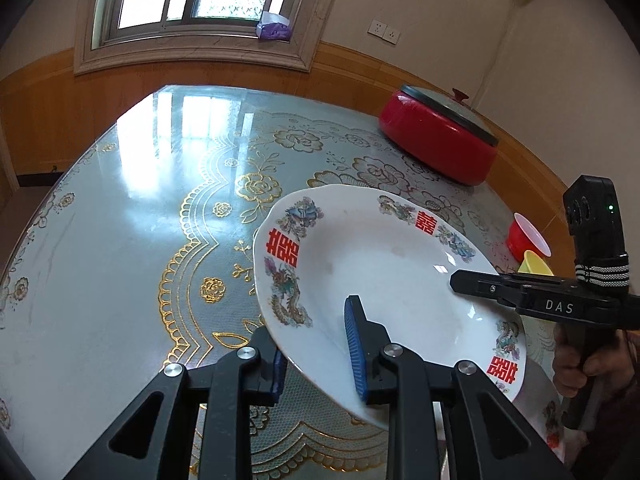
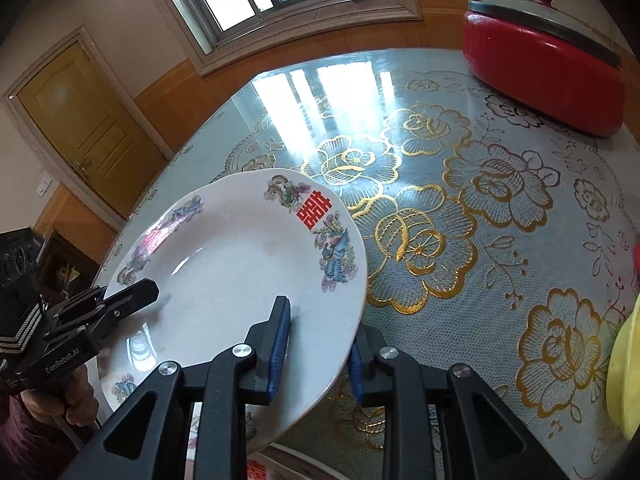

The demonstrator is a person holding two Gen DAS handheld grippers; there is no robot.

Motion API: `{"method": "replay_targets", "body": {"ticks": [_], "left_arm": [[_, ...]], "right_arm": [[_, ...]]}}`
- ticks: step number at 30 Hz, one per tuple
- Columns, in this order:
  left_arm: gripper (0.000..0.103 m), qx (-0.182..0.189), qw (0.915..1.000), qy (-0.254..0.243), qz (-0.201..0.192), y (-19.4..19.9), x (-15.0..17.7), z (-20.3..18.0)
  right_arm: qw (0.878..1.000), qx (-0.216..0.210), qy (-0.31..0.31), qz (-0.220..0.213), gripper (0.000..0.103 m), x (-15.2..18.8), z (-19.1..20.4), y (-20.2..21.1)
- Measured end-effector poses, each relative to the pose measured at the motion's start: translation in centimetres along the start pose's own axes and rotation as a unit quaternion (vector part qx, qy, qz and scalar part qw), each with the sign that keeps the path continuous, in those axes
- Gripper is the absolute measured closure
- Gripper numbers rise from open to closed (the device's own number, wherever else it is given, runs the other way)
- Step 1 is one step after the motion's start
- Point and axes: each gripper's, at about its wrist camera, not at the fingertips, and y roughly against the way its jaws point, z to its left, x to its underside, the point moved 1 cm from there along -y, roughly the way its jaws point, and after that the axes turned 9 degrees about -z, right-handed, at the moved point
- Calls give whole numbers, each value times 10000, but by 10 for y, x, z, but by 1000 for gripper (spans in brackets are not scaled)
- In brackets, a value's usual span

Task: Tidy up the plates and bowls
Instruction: 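Lift the red-character plate with both grippers over the plate stack, then lower the red-character plate onto the plate stack with both grippers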

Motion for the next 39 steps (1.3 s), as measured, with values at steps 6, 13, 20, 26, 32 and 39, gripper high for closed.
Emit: {"method": "replay_targets", "body": {"ticks": [6,13,20,26,32,39], "left_arm": [[76,67,9996,-135,-244,31,1,-19],[76,204,9989,-265,-341,64,18,-45],[75,421,9981,-350,-269,83,47,-70],[75,523,9979,-355,-145,92,71,-87],[74,567,9978,-340,-20,97,88,-96],[73,537,9980,-317,91,96,104,-102]], "right_arm": [[9997,-52,100,-218,78,7,11,41],[9993,-33,135,-341,78,32,17,86],[9994,19,84,-344,78,65,13,119],[9996,49,3,-279,78,91,8,136],[9998,68,-28,-194,78,113,4,147],[9999,104,8,-91,78,126,-1,150]]}}
